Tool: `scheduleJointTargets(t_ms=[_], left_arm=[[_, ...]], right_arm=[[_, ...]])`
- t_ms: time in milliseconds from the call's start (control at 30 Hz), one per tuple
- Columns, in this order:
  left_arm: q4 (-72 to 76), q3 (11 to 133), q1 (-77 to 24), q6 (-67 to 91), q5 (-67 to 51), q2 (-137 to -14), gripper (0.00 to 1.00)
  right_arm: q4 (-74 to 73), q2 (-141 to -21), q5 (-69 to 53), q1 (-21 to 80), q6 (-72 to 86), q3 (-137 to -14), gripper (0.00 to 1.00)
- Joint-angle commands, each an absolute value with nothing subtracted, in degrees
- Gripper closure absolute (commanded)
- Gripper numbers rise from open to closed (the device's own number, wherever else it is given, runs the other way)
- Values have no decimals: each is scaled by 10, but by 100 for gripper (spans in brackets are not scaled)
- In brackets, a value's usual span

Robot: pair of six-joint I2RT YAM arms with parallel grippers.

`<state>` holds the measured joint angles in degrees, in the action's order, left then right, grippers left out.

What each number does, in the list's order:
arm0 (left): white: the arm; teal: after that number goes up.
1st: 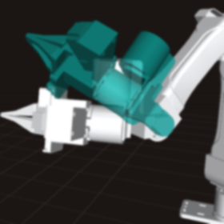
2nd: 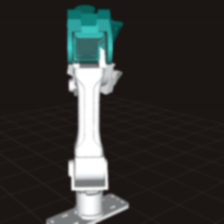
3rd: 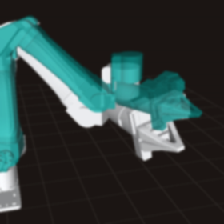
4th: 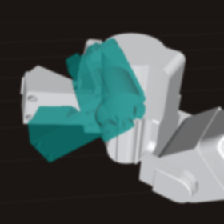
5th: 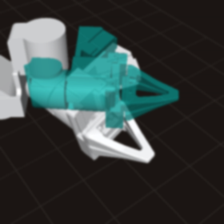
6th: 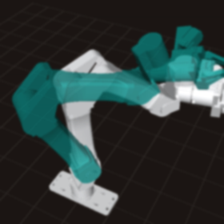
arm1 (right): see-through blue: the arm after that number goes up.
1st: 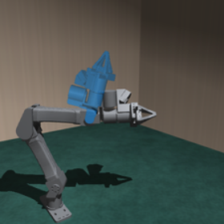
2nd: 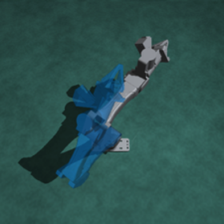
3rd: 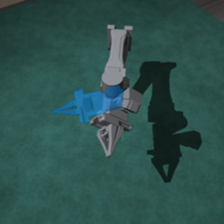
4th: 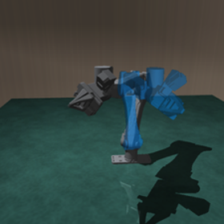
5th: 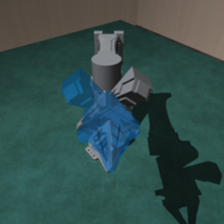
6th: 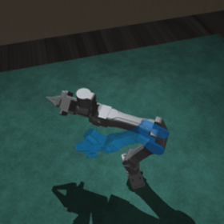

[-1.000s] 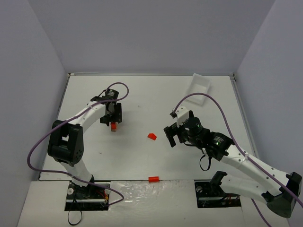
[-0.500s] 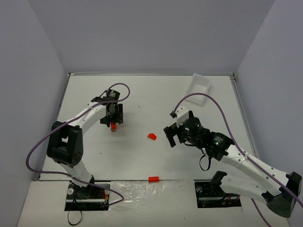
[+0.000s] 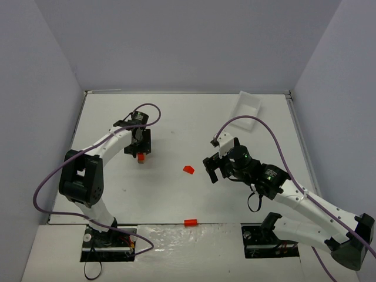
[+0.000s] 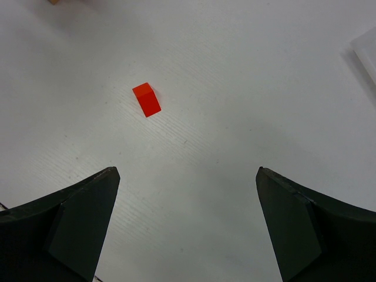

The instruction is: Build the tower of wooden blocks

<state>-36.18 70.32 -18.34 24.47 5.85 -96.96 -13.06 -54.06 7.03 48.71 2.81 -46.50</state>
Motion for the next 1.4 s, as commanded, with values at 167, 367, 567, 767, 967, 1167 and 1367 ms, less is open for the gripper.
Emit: scheduleJointTargets(t_ms=[167, 367, 567, 767, 967, 1167, 1367], left_arm=[[-364, 719, -176, 234, 69, -969, 45], [-365, 716, -174, 233, 68, -968, 45], [-365, 714, -171, 229, 69, -966, 45], [-364, 711, -171, 229, 70, -965, 45], [-365, 711, -171, 229, 71, -966, 45], [-365, 710, -168, 227, 71, -965, 45], [-365, 710, -167, 227, 70, -968, 46]], right_arm=[[-96, -547, 70, 483, 26, -485, 0], [-96, -548, 69, 483, 26, -485, 0], [-96, -548, 69, 483, 25, -485, 0], [-96, -549, 68, 484, 25, -486, 0], [-97, -547, 67, 483, 25, -485, 0], [-96, -549, 66, 483, 25, -486, 0], [-96, -549, 66, 483, 25, -486, 0]])
